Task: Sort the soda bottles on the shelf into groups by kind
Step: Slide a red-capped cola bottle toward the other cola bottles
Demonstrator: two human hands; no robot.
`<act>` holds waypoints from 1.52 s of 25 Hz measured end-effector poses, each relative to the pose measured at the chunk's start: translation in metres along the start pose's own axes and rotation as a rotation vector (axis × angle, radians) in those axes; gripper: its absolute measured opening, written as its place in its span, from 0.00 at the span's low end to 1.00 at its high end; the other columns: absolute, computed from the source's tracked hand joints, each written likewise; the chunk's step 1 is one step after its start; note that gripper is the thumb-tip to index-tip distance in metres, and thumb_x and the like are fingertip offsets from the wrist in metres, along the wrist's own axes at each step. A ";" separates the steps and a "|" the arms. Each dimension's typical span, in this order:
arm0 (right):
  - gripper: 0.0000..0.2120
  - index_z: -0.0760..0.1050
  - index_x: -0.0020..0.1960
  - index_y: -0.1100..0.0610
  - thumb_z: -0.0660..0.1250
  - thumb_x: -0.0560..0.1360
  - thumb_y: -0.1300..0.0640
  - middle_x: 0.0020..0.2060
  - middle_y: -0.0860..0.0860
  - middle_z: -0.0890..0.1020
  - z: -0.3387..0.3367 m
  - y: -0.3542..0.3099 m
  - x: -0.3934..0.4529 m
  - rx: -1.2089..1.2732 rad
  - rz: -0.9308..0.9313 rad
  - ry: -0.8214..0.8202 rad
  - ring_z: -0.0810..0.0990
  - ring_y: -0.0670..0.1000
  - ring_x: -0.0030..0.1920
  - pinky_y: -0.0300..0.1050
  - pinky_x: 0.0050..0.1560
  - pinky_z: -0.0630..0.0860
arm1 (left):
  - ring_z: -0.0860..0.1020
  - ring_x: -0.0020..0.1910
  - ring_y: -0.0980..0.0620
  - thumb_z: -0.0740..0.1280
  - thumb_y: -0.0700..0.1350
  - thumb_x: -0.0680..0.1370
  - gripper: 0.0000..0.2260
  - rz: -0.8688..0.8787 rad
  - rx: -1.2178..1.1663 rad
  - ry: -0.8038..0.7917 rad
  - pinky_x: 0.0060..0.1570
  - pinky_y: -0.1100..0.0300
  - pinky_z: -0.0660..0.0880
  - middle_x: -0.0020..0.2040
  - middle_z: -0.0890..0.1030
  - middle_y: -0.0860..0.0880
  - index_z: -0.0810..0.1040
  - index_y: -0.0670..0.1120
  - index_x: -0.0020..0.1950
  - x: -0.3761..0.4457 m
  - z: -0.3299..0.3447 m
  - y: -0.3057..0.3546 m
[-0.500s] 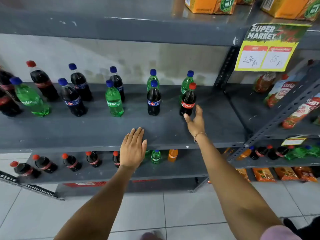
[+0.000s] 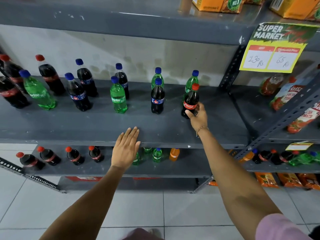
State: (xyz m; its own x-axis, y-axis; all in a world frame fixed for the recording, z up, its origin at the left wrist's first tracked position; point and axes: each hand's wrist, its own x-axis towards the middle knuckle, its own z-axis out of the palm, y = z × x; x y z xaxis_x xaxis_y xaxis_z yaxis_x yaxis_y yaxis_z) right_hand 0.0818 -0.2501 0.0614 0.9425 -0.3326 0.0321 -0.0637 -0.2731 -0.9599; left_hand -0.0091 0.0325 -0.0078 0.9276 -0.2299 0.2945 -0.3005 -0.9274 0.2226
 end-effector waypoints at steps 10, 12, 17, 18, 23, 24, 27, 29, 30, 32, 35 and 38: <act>0.25 0.71 0.59 0.56 0.76 0.64 0.63 0.47 0.47 0.80 0.099 -0.012 -0.104 0.136 -0.084 -0.065 0.79 0.37 0.47 0.26 0.46 0.75 | 0.64 0.72 0.44 0.41 0.55 0.82 0.29 -0.198 0.025 0.019 0.72 0.50 0.56 0.71 0.69 0.42 0.67 0.39 0.71 -0.035 -0.045 -0.123; 0.25 0.72 0.58 0.55 0.76 0.64 0.63 0.46 0.47 0.80 0.131 -0.025 -0.114 0.135 -0.093 -0.093 0.79 0.38 0.47 0.26 0.46 0.75 | 0.64 0.72 0.44 0.41 0.55 0.81 0.29 -0.214 0.029 0.013 0.73 0.51 0.54 0.72 0.69 0.42 0.66 0.39 0.71 -0.040 -0.055 -0.153; 0.24 0.70 0.54 0.50 0.77 0.64 0.61 0.43 0.40 0.79 0.223 -0.050 -0.133 0.102 -0.130 -0.177 0.78 0.30 0.42 0.22 0.42 0.72 | 0.63 0.72 0.44 0.41 0.56 0.82 0.30 -0.265 0.036 0.012 0.73 0.53 0.52 0.72 0.68 0.41 0.66 0.38 0.72 -0.063 -0.083 -0.244; 0.24 0.70 0.54 0.50 0.77 0.63 0.61 0.43 0.39 0.78 0.243 -0.055 -0.137 0.100 -0.136 -0.206 0.78 0.29 0.42 0.22 0.42 0.72 | 0.63 0.73 0.44 0.41 0.56 0.82 0.30 -0.276 0.039 0.022 0.73 0.53 0.51 0.72 0.68 0.41 0.65 0.38 0.72 -0.067 -0.087 -0.262; 0.25 0.69 0.53 0.48 0.78 0.62 0.60 0.42 0.38 0.78 0.334 -0.080 -0.153 0.103 -0.142 -0.307 0.77 0.27 0.41 0.22 0.42 0.72 | 0.60 0.74 0.44 0.40 0.60 0.81 0.33 -0.316 0.037 0.066 0.72 0.50 0.53 0.73 0.66 0.41 0.64 0.38 0.72 -0.075 -0.106 -0.328; 0.25 0.69 0.52 0.48 0.78 0.62 0.59 0.42 0.38 0.78 0.349 -0.084 -0.154 0.107 -0.142 -0.318 0.77 0.28 0.41 0.23 0.42 0.73 | 0.60 0.74 0.44 0.41 0.60 0.81 0.32 -0.312 0.038 0.071 0.72 0.50 0.54 0.73 0.66 0.41 0.64 0.38 0.73 -0.076 -0.109 -0.337; 0.25 0.70 0.52 0.46 0.78 0.61 0.56 0.42 0.38 0.79 0.397 -0.097 -0.161 0.103 -0.142 -0.358 0.78 0.31 0.41 0.27 0.44 0.74 | 0.61 0.74 0.44 0.42 0.58 0.81 0.31 -0.307 0.047 0.075 0.73 0.49 0.54 0.73 0.66 0.41 0.64 0.39 0.73 -0.080 -0.116 -0.362; 0.26 0.71 0.54 0.48 0.78 0.61 0.55 0.45 0.43 0.79 0.421 -0.104 -0.165 0.096 -0.151 -0.371 0.78 0.34 0.43 0.32 0.48 0.75 | 0.61 0.73 0.44 0.42 0.57 0.81 0.30 -0.270 0.058 0.069 0.73 0.49 0.54 0.73 0.67 0.42 0.64 0.39 0.72 -0.081 -0.118 -0.368; 0.27 0.71 0.56 0.51 0.78 0.61 0.55 0.46 0.45 0.79 0.434 -0.109 -0.167 0.092 -0.154 -0.376 0.78 0.36 0.44 0.36 0.49 0.77 | 0.62 0.73 0.44 0.43 0.57 0.81 0.29 -0.258 0.059 0.067 0.72 0.49 0.54 0.72 0.67 0.42 0.65 0.39 0.72 -0.081 -0.117 -0.370; 0.29 0.71 0.57 0.54 0.78 0.60 0.54 0.49 0.49 0.81 0.462 -0.119 -0.169 0.079 -0.173 -0.373 0.80 0.42 0.45 0.42 0.52 0.79 | 0.63 0.72 0.44 0.43 0.57 0.81 0.29 -0.256 0.051 0.072 0.72 0.50 0.55 0.72 0.68 0.42 0.66 0.39 0.72 -0.080 -0.117 -0.374; 0.29 0.72 0.57 0.55 0.78 0.60 0.52 0.51 0.54 0.82 0.493 -0.130 -0.174 0.049 -0.218 -0.342 0.81 0.49 0.48 0.48 0.52 0.79 | 0.66 0.71 0.43 0.44 0.56 0.81 0.28 -0.254 0.043 0.083 0.70 0.51 0.56 0.71 0.70 0.42 0.68 0.38 0.70 -0.080 -0.114 -0.376; 0.28 0.73 0.56 0.57 0.78 0.60 0.52 0.51 0.56 0.82 0.515 -0.138 -0.177 0.027 -0.246 -0.308 0.80 0.53 0.51 0.52 0.54 0.78 | 0.67 0.70 0.42 0.45 0.56 0.82 0.28 -0.247 0.043 0.096 0.70 0.51 0.56 0.69 0.72 0.41 0.69 0.38 0.70 -0.080 -0.113 -0.377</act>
State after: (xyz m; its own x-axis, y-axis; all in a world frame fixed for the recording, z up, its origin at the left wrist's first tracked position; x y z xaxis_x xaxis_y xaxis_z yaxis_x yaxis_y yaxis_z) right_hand 0.0926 0.3117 0.0447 0.9832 0.0272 0.1807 0.1809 -0.2855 -0.9411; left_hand 0.0052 0.4337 -0.0104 0.9456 0.0326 0.3237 -0.0558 -0.9640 0.2600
